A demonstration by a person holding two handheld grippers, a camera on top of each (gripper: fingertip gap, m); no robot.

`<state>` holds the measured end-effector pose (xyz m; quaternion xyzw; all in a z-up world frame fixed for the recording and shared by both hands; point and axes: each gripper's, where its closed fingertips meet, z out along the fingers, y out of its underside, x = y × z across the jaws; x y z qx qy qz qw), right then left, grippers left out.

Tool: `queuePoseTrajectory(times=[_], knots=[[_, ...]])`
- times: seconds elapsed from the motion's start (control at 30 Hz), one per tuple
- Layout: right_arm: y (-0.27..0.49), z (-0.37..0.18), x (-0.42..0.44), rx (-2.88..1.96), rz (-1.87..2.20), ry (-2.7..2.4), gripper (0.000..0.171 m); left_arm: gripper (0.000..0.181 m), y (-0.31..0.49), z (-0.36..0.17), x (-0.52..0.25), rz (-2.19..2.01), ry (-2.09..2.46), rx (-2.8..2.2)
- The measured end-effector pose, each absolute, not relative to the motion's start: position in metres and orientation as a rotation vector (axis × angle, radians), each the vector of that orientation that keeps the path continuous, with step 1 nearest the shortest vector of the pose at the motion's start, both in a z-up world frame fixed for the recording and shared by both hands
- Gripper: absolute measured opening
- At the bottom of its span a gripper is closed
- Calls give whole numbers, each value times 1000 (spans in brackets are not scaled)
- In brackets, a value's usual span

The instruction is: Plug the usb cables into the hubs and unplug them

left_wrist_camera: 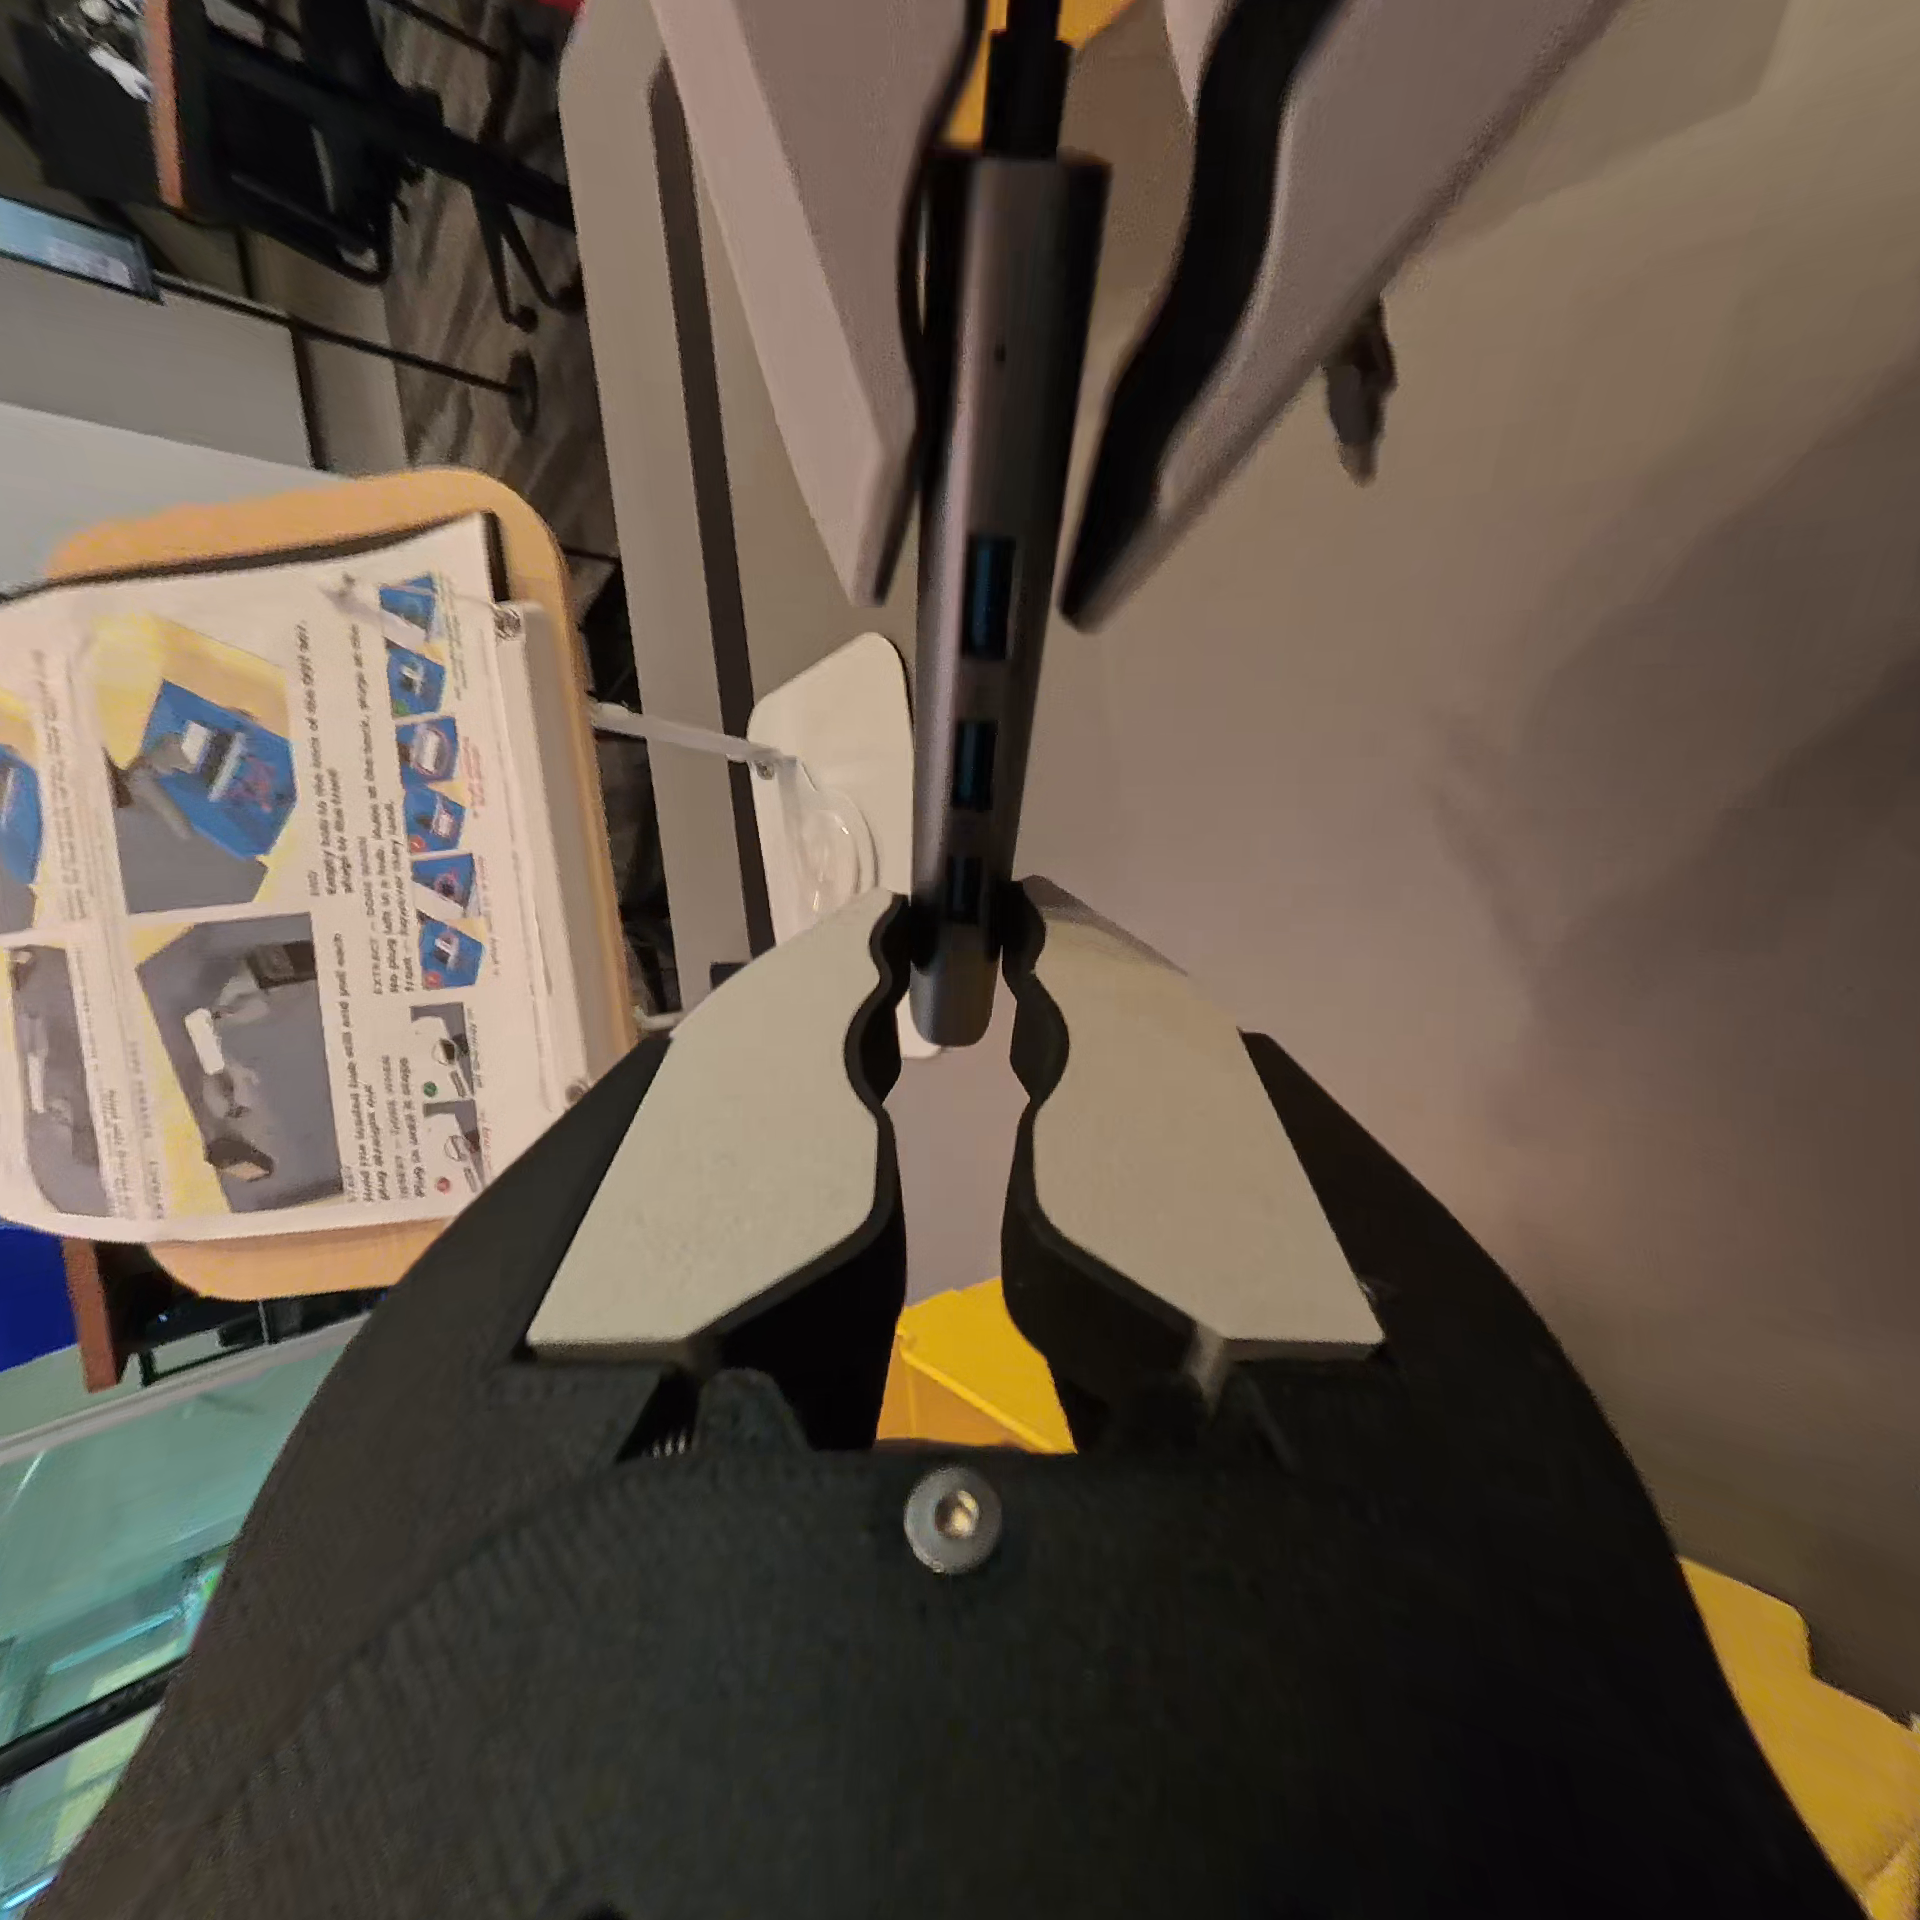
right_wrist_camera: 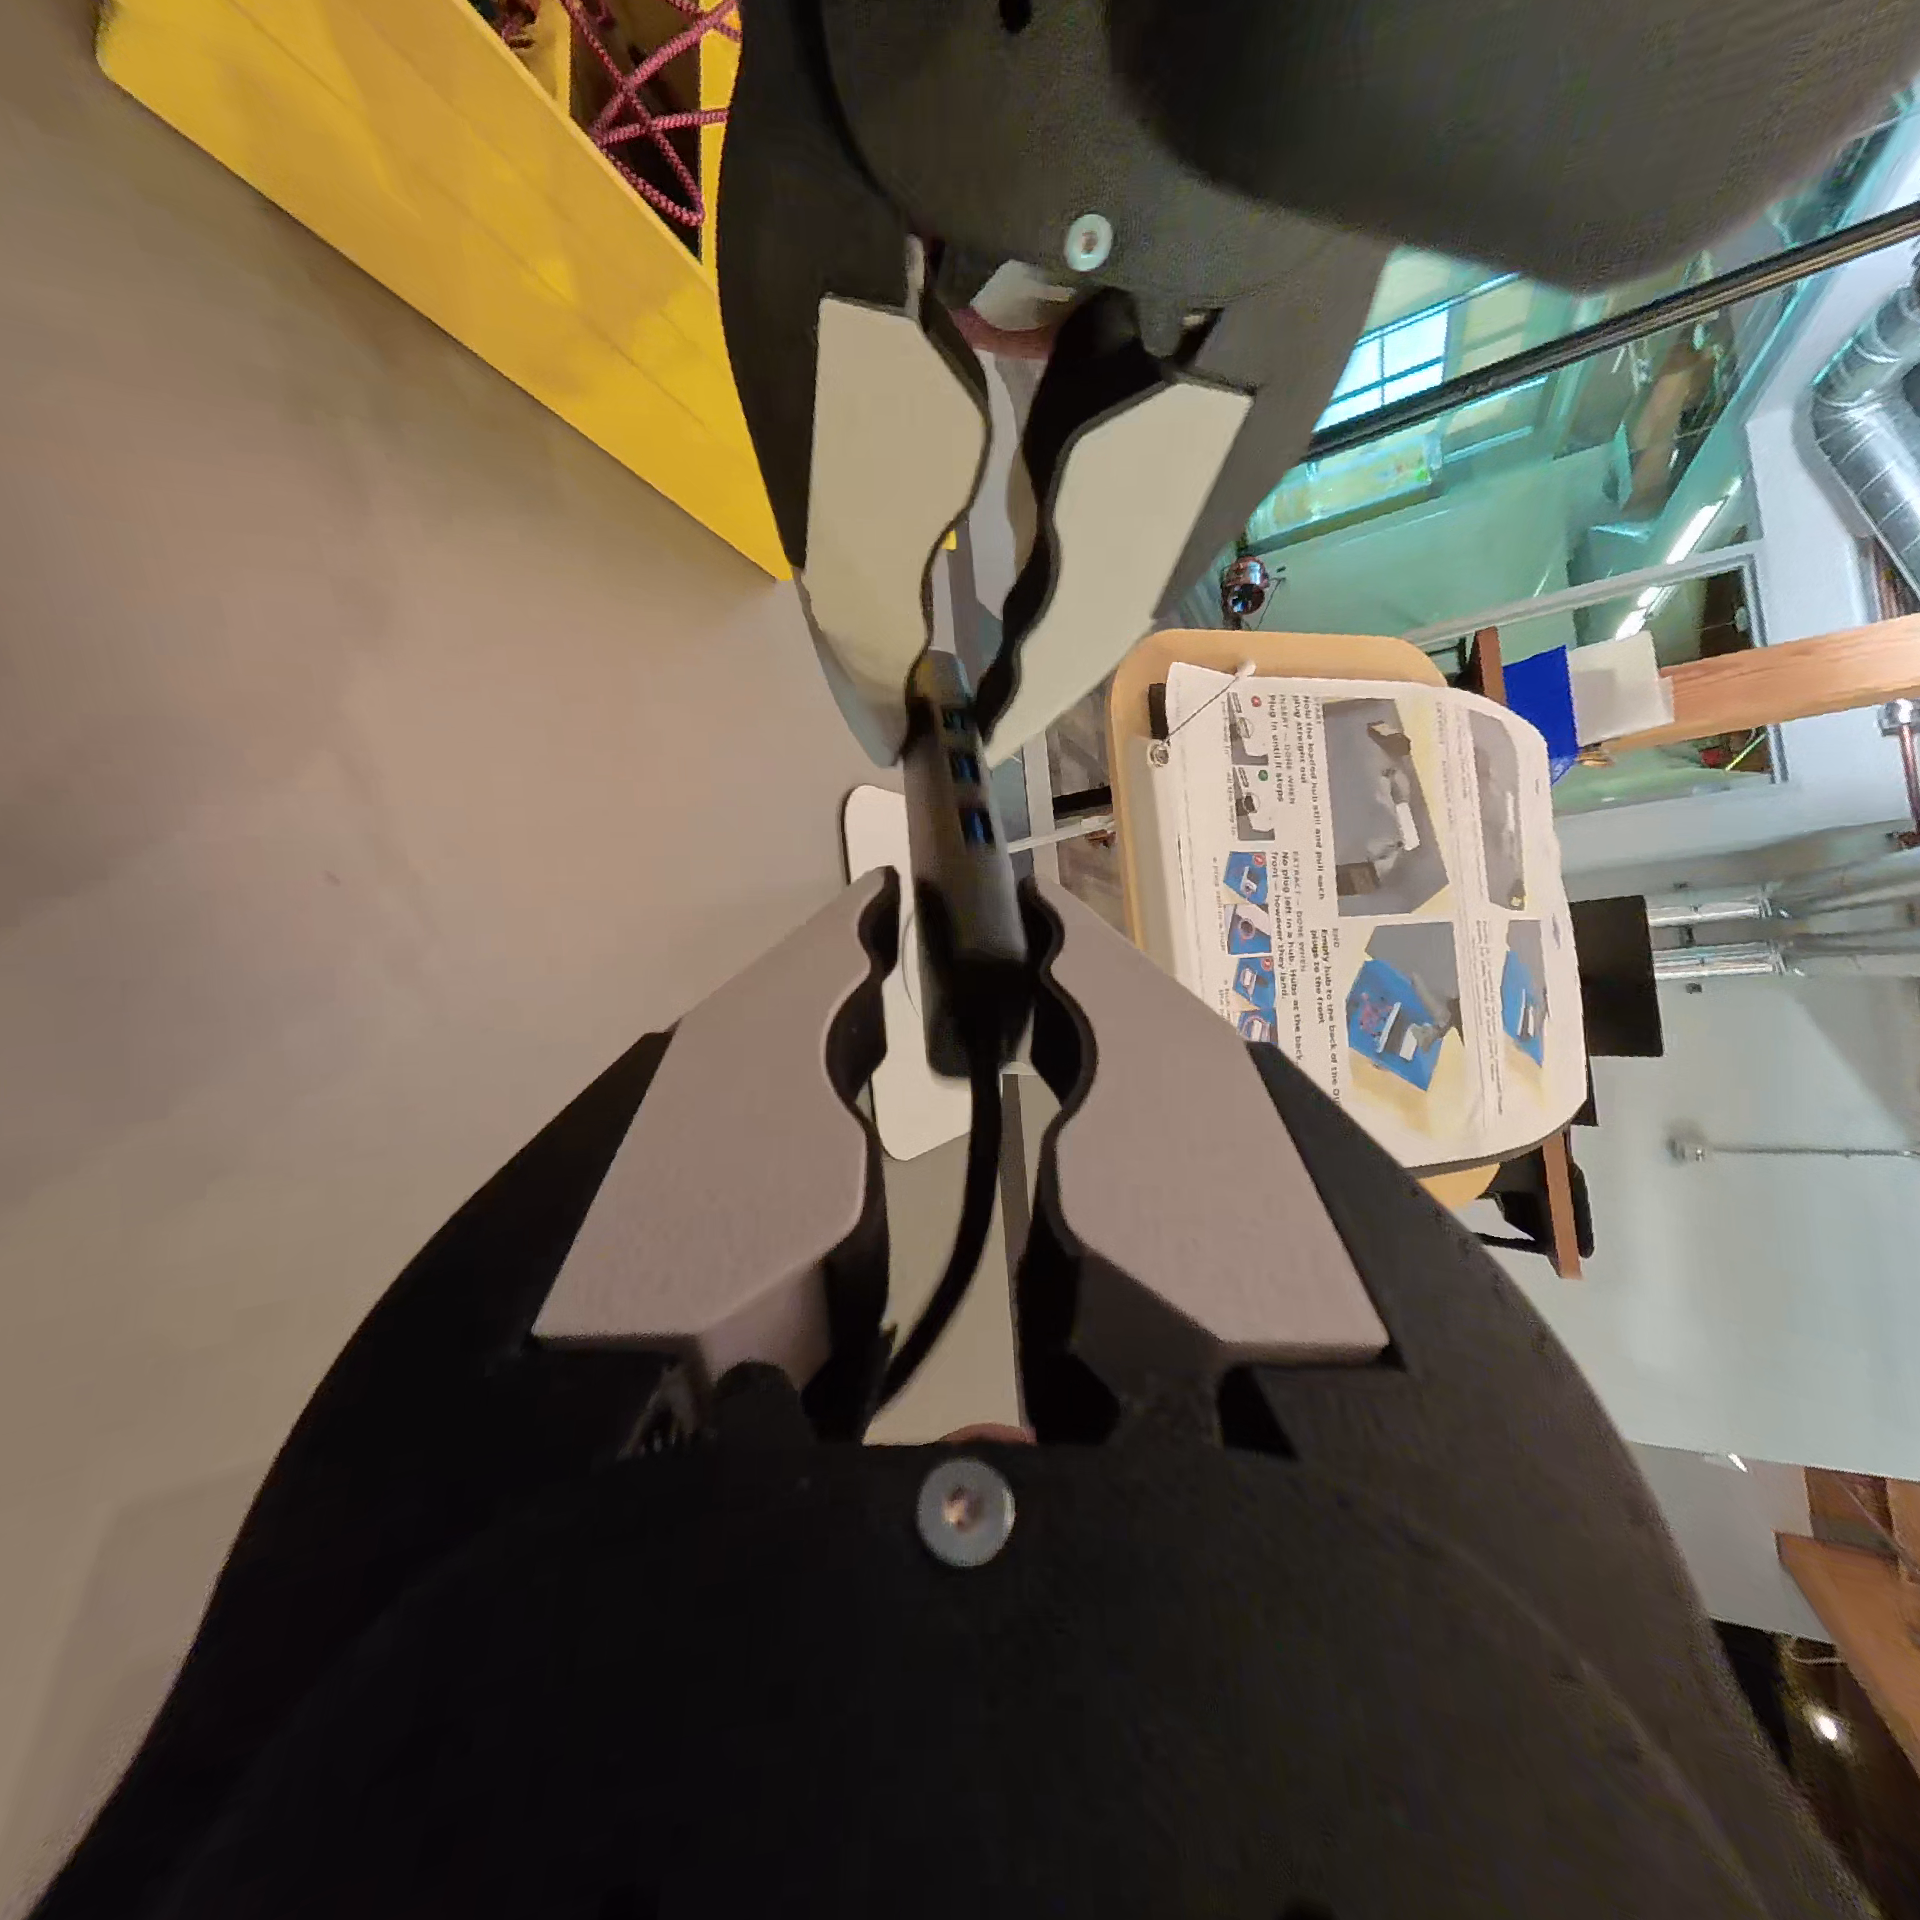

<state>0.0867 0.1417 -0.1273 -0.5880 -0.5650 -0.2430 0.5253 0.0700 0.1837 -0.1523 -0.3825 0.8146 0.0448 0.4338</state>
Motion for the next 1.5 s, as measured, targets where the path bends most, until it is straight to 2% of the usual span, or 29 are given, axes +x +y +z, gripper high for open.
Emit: queuePoseTrajectory(times=[0.03,0.1,0.2,0.4,0.5,0.63,0.67,0.87,0.93,1.0,1.5], knots=[[143,-128,86,-1398,-592,-1356,24,16,184,-150,72,133,2020,-929],[145,-131,84,-1372,-579,-1382,17,16,185,-149,76,178,2025,-854],[147,-138,88,-1384,-538,-1409,19,16,179,-152,83,140,2030,-791],[131,-123,96,-1320,-415,-1414,36,16,173,-141,89,44,2008,-720],[133,-126,103,-1324,-399,-1431,39,16,164,-133,91,-31,1999,-698],[138,-127,107,-1306,-363,-1412,15,16,161,-134,92,-49,2015,-694],[139,-126,108,-1316,-362,-1401,14,16,161,-135,92,-59,2010,-706],[143,-130,108,-1435,-228,-1336,14,16,165,-137,88,-136,2024,-789],[145,-130,110,-1439,-258,-1353,14,23,170,-141,86,-99,2036,-818],[143,-130,107,-1431,-242,-1373,14,16,170,-143,85,-113,2040,-820],[136,-113,86,-1321,-260,-1361,14,17,169,-141,91,-283,1978,-821]])
